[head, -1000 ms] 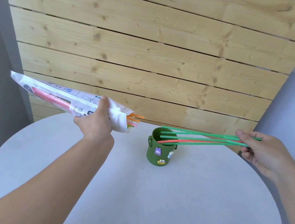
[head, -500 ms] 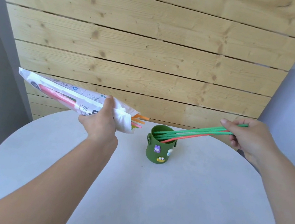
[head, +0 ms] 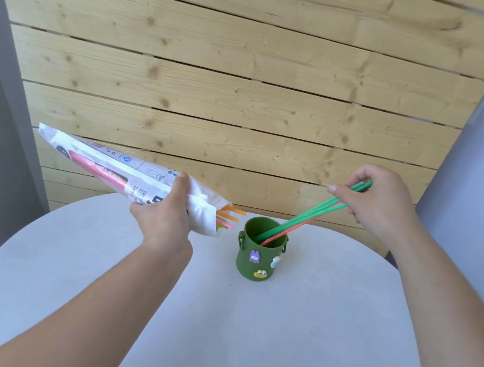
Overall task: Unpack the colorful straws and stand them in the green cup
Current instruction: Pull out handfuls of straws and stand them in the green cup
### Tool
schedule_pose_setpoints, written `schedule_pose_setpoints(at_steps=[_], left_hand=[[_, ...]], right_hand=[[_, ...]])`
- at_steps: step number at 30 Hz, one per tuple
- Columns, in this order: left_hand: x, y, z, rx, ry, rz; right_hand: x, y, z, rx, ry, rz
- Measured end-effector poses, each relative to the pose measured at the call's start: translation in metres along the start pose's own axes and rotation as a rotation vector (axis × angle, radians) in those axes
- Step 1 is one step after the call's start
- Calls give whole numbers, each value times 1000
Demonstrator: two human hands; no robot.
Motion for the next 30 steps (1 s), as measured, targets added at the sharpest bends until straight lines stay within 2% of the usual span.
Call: schedule_pose_setpoints(at_steps=[6, 14, 21, 26, 30], left_hand=[[2, 1, 0, -16, 15, -7], [5, 2, -3, -22, 17, -12], [6, 4, -4, -25, 17, -23], [8, -1, -6, -33, 36, -16], [8, -3, -7, -34, 34, -10]], right_hand=[[-34, -6, 31, -145, 37, -117], [-40, -20, 45, -216, 56, -114], [-68, -37, 75, -383, 23, -131], [-79, -51, 104, -518, 103, -186], [-76, -64, 118, -514, 53, -110]])
Point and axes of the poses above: each hand's wrist, its own y-axis away from the middle knuckle, its own z-axis out of the palm, x = y × z, the point moved 8 cm from there along -y, towards the middle knuckle, and after that the axes turned 15 degrees about x, right-handed, at the moved point
